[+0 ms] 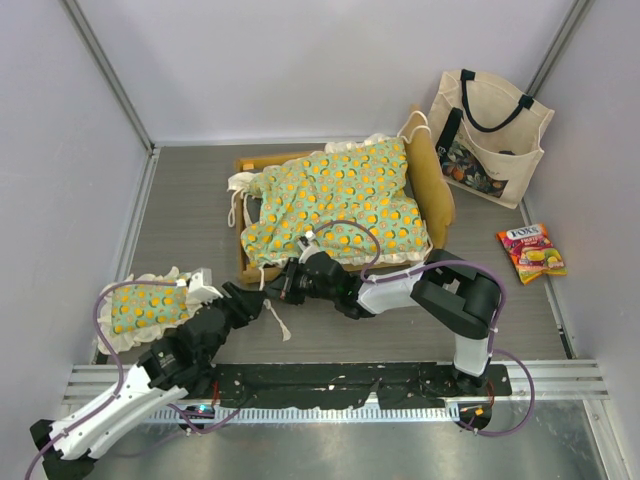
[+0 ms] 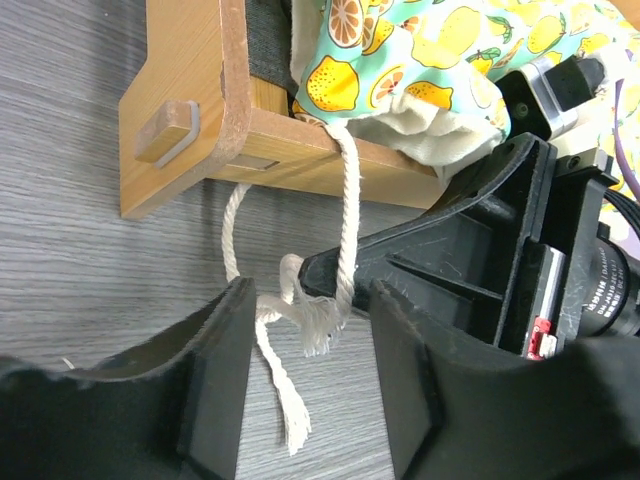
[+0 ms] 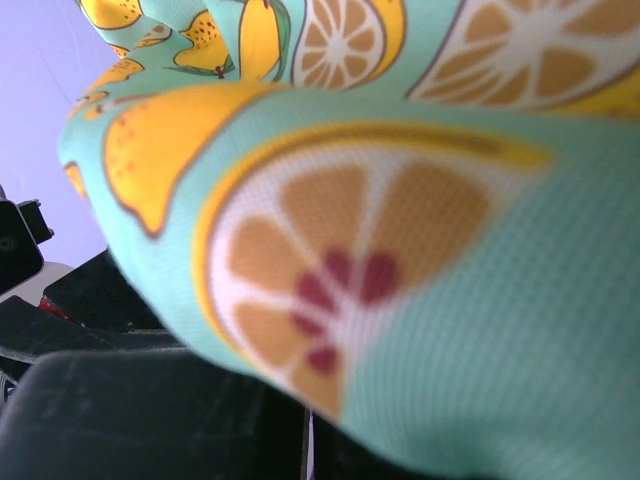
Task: Set up the pet bed
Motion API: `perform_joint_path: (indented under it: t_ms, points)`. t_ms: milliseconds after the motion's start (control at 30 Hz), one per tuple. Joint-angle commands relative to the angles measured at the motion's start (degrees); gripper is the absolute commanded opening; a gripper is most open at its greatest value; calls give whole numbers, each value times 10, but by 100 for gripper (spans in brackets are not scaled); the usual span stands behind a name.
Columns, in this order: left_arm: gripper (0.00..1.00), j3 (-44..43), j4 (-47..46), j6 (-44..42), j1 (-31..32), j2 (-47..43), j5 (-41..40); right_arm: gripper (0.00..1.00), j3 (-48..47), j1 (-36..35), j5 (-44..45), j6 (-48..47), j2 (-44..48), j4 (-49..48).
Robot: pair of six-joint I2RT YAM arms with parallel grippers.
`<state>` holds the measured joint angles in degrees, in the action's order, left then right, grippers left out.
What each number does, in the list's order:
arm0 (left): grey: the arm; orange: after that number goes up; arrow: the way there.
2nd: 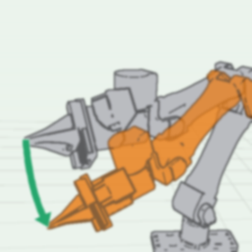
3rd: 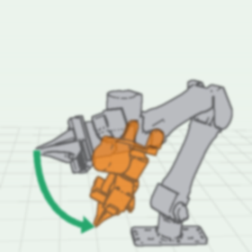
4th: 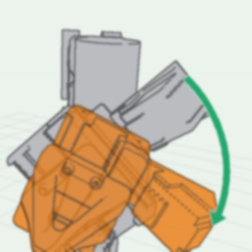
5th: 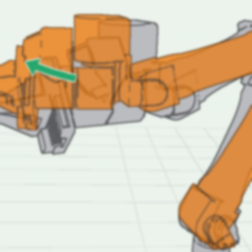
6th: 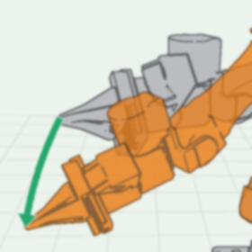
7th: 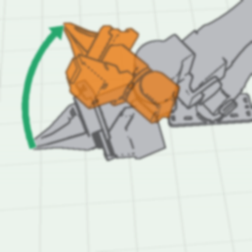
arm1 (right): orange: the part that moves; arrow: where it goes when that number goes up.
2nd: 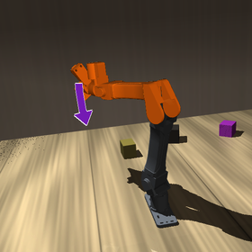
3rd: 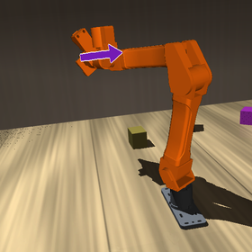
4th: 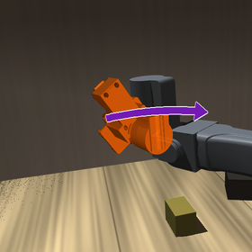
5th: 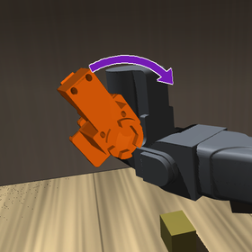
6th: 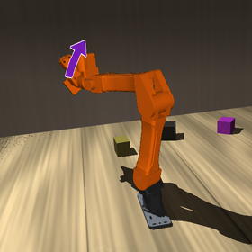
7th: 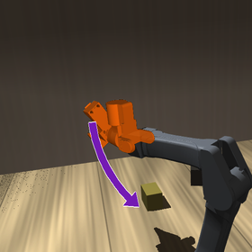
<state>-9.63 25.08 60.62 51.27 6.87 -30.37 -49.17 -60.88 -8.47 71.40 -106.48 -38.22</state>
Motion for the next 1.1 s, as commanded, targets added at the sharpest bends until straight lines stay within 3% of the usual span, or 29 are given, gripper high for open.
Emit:
perform_joint_path:
  t_ms: [0, 233, 333, 533, 600, 633, 733, 800, 1067]
  points:
    - [56, -9, -51, -32, 1, 30, 11, 1, 1, -3, -15, 23, 7, -3]
    - [55, -20, -29, -45, 2, 31, 14, 1, -7, 0, -13, 29, 0, 2]
    - [41, -13, -27, -42, 2, 17, 15, 1, -9, 2, -12, 29, 2, 9]
    - [38, -25, 7, -61, 1, 2, 29, 1, -17, 6, -9, 27, 2, 23]
    - [40, -33, 27, -62, 1, 2, 32, 1, -17, 7, -8, 27, 2, 23]
    - [48, -35, 31, -64, 1, 2, 33, 1, -17, 8, -8, 27, 3, 24]
    - [56, -43, 44, -67, 1, 0, 37, 1, -17, 9, -2, 25, 4, 31]
    - [57, -50, 55, -70, 2, -3, 33, 1, -17, 9, -1, 23, 5, 32]
    - [29, -61, 58, -67, 1, 22, 39, 1, -20, 14, 13, 19, 8, 46]
